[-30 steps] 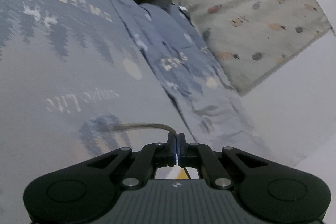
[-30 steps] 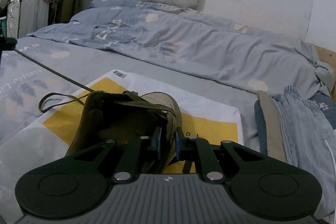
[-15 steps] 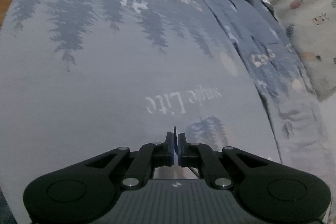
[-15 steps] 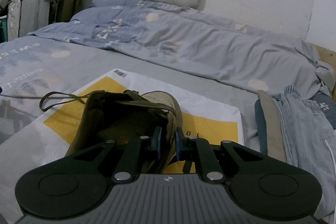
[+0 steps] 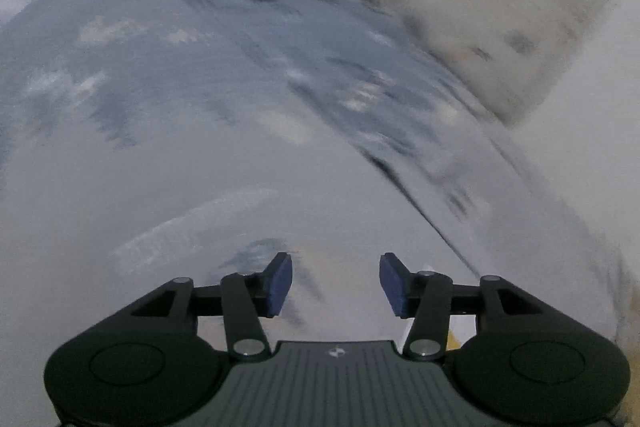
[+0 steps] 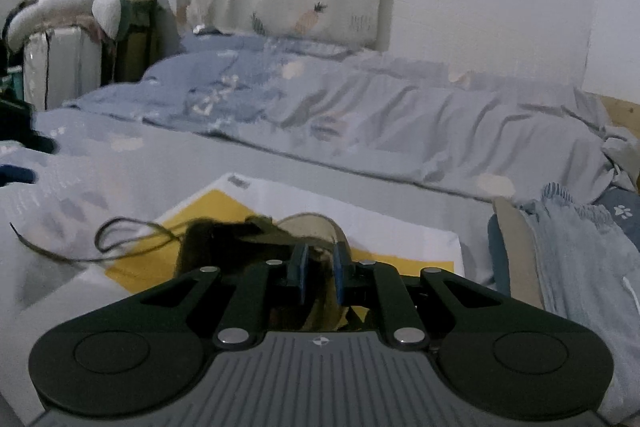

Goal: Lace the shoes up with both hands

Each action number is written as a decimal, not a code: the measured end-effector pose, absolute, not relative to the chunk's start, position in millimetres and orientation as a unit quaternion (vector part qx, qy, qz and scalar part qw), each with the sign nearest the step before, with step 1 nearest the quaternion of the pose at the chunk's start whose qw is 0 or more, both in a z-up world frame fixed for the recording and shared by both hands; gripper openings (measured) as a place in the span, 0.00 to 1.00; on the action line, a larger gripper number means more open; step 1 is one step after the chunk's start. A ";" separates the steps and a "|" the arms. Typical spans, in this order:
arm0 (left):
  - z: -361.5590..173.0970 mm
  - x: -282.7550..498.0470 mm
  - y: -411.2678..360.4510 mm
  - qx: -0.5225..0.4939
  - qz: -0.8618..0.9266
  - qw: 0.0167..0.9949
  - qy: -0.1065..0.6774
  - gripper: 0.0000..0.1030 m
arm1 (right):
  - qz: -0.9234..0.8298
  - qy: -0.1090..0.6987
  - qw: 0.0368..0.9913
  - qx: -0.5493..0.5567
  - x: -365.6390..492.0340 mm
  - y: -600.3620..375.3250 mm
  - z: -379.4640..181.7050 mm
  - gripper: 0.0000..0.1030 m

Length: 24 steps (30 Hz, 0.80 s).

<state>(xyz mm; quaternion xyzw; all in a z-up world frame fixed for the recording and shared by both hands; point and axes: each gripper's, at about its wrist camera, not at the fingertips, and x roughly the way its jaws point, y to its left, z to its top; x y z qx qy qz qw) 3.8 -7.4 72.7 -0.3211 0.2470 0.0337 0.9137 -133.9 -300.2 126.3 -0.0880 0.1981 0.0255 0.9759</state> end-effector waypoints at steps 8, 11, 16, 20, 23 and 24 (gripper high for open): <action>61.3 33.9 -85.9 -0.074 -0.039 0.948 0.306 0.46 | 0.020 0.195 0.977 -0.082 -131.1 -301.6 128.2 0.11; 49.3 40.4 -98.8 -0.037 -0.040 0.942 0.330 0.45 | 0.019 0.193 0.978 -0.077 -129.6 -303.2 128.4 0.11; 35.5 49.6 -105.9 -0.007 -0.036 0.935 0.352 0.45 | 0.017 0.190 0.979 -0.068 -127.4 -306.7 129.7 0.17; 30.3 52.4 -109.8 0.006 -0.030 0.935 0.353 0.24 | 0.015 0.190 0.980 -0.066 -125.4 -307.4 129.0 0.26; 31.2 55.0 -111.1 -0.006 -0.044 0.935 0.352 0.00 | 0.013 0.192 0.979 -0.061 -124.0 -308.6 128.5 0.26; 32.5 54.3 -111.8 -0.010 -0.050 0.936 0.348 0.00 | 0.012 0.192 0.979 -0.060 -123.9 -309.2 128.1 0.26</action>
